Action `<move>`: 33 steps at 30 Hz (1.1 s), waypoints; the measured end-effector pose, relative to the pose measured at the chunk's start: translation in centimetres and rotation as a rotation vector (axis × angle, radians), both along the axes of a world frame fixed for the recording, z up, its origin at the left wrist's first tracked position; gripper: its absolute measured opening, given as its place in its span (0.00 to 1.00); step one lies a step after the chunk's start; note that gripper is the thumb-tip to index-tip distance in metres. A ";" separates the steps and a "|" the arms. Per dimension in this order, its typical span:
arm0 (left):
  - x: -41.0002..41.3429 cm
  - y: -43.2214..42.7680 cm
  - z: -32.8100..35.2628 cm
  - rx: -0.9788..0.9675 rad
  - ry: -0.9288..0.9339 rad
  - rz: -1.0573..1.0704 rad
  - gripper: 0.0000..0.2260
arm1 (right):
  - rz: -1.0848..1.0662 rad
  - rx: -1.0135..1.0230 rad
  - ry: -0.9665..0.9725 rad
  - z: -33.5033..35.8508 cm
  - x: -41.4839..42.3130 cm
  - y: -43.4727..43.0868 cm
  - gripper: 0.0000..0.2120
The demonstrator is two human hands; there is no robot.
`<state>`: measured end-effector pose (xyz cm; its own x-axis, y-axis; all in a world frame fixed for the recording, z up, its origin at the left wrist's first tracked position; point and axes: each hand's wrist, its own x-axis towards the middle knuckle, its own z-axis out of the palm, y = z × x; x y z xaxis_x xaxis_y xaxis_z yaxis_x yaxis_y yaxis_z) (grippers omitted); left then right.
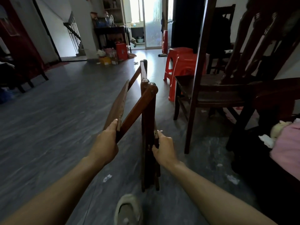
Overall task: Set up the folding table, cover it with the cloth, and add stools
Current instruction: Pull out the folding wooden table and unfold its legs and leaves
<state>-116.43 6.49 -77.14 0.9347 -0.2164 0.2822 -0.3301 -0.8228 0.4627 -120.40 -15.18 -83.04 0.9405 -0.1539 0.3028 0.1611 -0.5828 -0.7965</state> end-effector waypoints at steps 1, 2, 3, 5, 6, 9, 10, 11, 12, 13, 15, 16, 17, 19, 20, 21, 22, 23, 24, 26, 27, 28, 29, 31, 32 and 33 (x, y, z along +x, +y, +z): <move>-0.3 -0.1 -0.5 -0.006 0.003 -0.005 0.40 | 0.002 0.001 -0.009 -0.2 -0.2 0.1 0.16; -0.5 -0.1 -0.9 -0.018 0.007 -0.011 0.39 | 0.006 0.005 -0.013 -0.4 -0.4 0.2 0.16; -0.6 -0.1 -1.1 -0.029 0.007 -0.020 0.39 | 0.009 0.011 -0.014 -0.6 -0.5 0.3 0.17; -0.3 -0.2 -1.4 -0.033 -0.013 -0.039 0.38 | 0.002 0.017 -0.019 -0.8 -0.5 0.3 0.17; -0.2 -0.4 -1.6 -0.028 -0.025 -0.040 0.38 | 0.000 0.021 -0.018 -0.9 -0.6 0.2 0.16; -0.3 -1.0 -1.9 -0.044 -0.031 -0.045 0.38 | -0.012 0.049 -0.008 -1.2 -1.0 0.0 0.13; -0.6 -1.2 -1.9 -0.050 -0.016 -0.049 0.39 | -0.019 0.049 0.005 -1.4 -1.3 0.1 0.12; -1.0 -1.4 -2.0 -0.053 -0.001 -0.052 0.39 | -0.028 0.045 0.022 -1.5 -1.7 0.2 0.12; -1.4 -1.6 -2.2 -0.054 0.002 -0.058 0.39 | -0.036 0.039 0.038 -1.7 -1.9 0.3 0.12; -1.7 -1.7 -2.4 -0.054 -0.006 -0.071 0.39 | -0.041 0.037 0.051 -2.0 -2.1 0.3 0.13; -1.9 -1.9 -2.6 -0.069 -0.043 -0.097 0.38 | -0.031 0.040 0.071 -2.2 -2.3 0.4 0.14; -1.7 -1.9 -2.7 -0.073 -0.051 -0.102 0.38 | -0.028 0.036 0.076 -2.1 -2.2 0.4 0.15; -1.4 -1.9 -3.1 -0.068 -0.051 -0.102 0.38 | -0.035 0.028 0.081 -2.1 -2.0 0.4 0.15; -1.3 -1.8 -4.0 -0.067 -0.018 -0.098 0.38 | -0.044 0.022 0.098 -2.2 -1.8 0.4 0.16; -1.3 -1.6 -4.3 -0.086 -0.013 -0.103 0.39 | -0.039 0.022 0.102 -2.1 -1.8 0.5 0.16; -1.3 -1.4 -4.4 -0.105 -0.016 -0.106 0.39 | -0.027 0.019 0.097 -2.0 -1.8 0.6 0.16; -1.2 -1.0 -4.5 -0.118 -0.025 -0.106 0.39 | -0.016 0.015 0.088 -1.8 -1.6 0.8 0.16; -1.0 -0.6 -4.6 -0.120 -0.030 -0.108 0.39 | -0.012 0.007 0.084 -1.8 -1.5 1.1 0.16; -0.9 -0.1 -4.7 -0.119 -0.024 -0.105 0.39 | -0.012 0.000 0.088 -1.8 -1.3 1.4 0.16; -0.7 0.9 -4.5 -0.133 -0.005 -0.070 0.40 | -0.011 -0.022 0.091 -1.6 -1.2 2.1 0.16; -0.7 1.5 -4.3 -0.138 -0.004 -0.056 0.41 | -0.006 -0.031 0.088 -1.5 -1.2 2.3 0.16; -0.7 2.0 -4.0 -0.138 -0.011 -0.047 0.41 | 0.000 -0.041 0.082 -1.4 -1.1 2.4 0.16; -0.5 2.5 -3.7 -0.124 -0.026 -0.045 0.39 | 0.004 -0.054 0.079 -1.4 -1.0 2.4 0.17; -0.3 3.6 -3.0 -0.086 -0.048 -0.048 0.36 | 0.003 -0.078 0.078 -1.4 -0.9 2.6 0.17; -0.2 4.1 -2.6 -0.076 -0.049 -0.044 0.35 | -0.001 -0.092 0.075 -1.2 -1.0 2.6 0.17; -0.2 4.5 -2.3 -0.070 -0.046 -0.038 0.35 | -0.008 -0.112 0.071 -1.0 -1.0 2.6 0.16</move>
